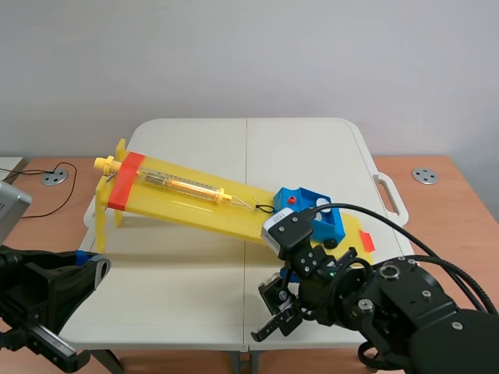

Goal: Place the four metal weights on the blue cart on the ramp.

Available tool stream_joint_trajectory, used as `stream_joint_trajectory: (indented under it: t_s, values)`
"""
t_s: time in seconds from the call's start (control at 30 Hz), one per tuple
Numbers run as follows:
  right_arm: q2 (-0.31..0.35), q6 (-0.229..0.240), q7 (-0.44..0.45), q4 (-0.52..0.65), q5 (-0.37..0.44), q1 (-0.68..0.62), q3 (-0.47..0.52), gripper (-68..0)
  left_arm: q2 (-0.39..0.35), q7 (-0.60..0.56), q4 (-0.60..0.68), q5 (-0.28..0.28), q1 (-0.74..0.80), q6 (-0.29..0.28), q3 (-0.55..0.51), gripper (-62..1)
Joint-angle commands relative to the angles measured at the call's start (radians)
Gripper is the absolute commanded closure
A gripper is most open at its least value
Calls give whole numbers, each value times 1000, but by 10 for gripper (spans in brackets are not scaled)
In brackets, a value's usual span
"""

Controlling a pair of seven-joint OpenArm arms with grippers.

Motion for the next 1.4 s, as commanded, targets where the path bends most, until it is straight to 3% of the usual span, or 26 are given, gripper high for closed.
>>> stream_joint_trajectory:
  t_s: [0.0,0.2,0.53,0.77,1.1,1.27,1.37]
  values:
    - [-23,-38,145,46,24,102,-6,-249,5,-104,64,-57,-20,-21,-13,-27]
    - [-24,-41,126,36,24,103,-6,-178,5,-104,64,-57,-20,-21,-13,-27]
    - [-23,-42,-3,36,24,103,-6,-6,5,-104,64,-59,-36,-21,-13,-27]
    - [15,-40,-29,58,32,97,-5,-7,5,-103,64,-59,-36,-21,-13,-27]
    - [148,-36,-47,383,180,-84,72,-7,5,-103,64,-59,-36,-21,-13,-27]
    - [175,-26,-95,540,269,-178,156,-6,5,-103,64,-59,-36,-21,-13,-27]
    - [175,4,-119,621,344,-223,219,-6,5,-103,64,-59,-36,-21,-13,-27]
